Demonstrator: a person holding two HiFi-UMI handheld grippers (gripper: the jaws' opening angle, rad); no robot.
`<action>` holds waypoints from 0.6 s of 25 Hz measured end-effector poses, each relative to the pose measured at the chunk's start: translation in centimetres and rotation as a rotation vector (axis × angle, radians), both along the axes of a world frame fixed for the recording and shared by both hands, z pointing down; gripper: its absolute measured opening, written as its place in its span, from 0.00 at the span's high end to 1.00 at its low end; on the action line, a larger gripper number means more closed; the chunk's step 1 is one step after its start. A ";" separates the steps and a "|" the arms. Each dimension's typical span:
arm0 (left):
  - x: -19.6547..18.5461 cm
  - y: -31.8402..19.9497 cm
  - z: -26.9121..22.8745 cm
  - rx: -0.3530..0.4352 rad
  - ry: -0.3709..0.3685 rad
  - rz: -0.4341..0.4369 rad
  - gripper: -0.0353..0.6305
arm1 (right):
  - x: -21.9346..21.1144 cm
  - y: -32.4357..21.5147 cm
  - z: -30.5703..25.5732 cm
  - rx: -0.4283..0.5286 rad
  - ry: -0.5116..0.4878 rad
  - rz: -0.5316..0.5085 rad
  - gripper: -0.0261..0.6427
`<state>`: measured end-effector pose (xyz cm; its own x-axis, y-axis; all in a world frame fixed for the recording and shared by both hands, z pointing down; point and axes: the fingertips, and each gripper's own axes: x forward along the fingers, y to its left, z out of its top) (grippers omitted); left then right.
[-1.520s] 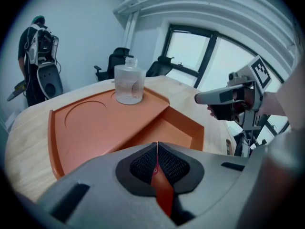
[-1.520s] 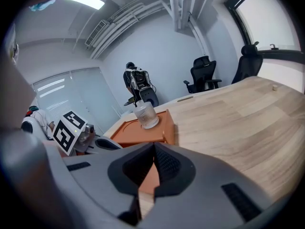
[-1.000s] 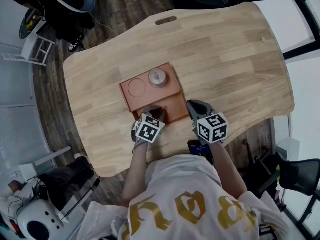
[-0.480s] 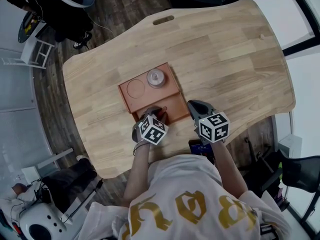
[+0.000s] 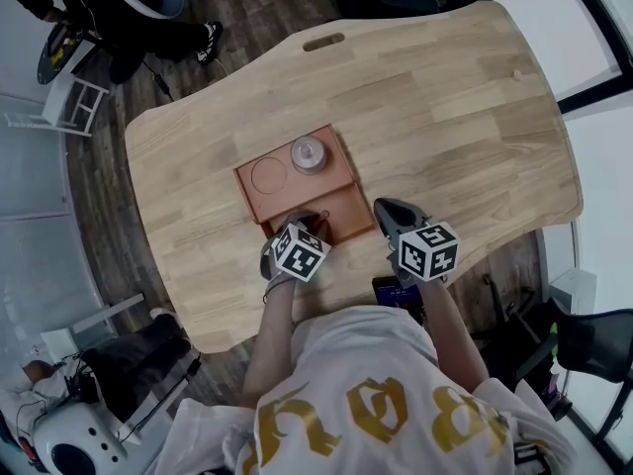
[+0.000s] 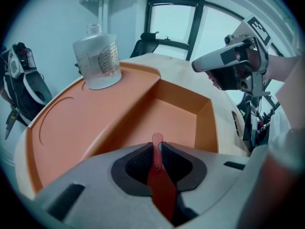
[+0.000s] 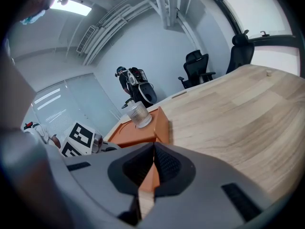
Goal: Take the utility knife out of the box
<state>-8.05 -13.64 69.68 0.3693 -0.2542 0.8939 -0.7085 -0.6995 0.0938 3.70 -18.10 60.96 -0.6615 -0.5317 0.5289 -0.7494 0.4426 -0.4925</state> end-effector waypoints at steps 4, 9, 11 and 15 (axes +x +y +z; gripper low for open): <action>-0.2 -0.1 -0.8 0.025 0.014 -0.014 0.86 | 0.1 -0.2 -0.5 0.006 -0.009 0.010 0.94; -0.2 -0.2 -1.0 0.024 0.027 -0.020 0.86 | 0.2 -0.1 -0.5 0.009 -0.007 0.012 0.94; -0.1 -0.2 -1.1 0.026 0.031 -0.023 0.86 | 0.1 0.0 -0.7 0.011 -0.011 0.011 0.94; 0.1 -0.1 -1.6 0.027 0.055 -0.039 0.86 | -0.2 0.3 -1.1 0.018 -0.007 0.002 0.94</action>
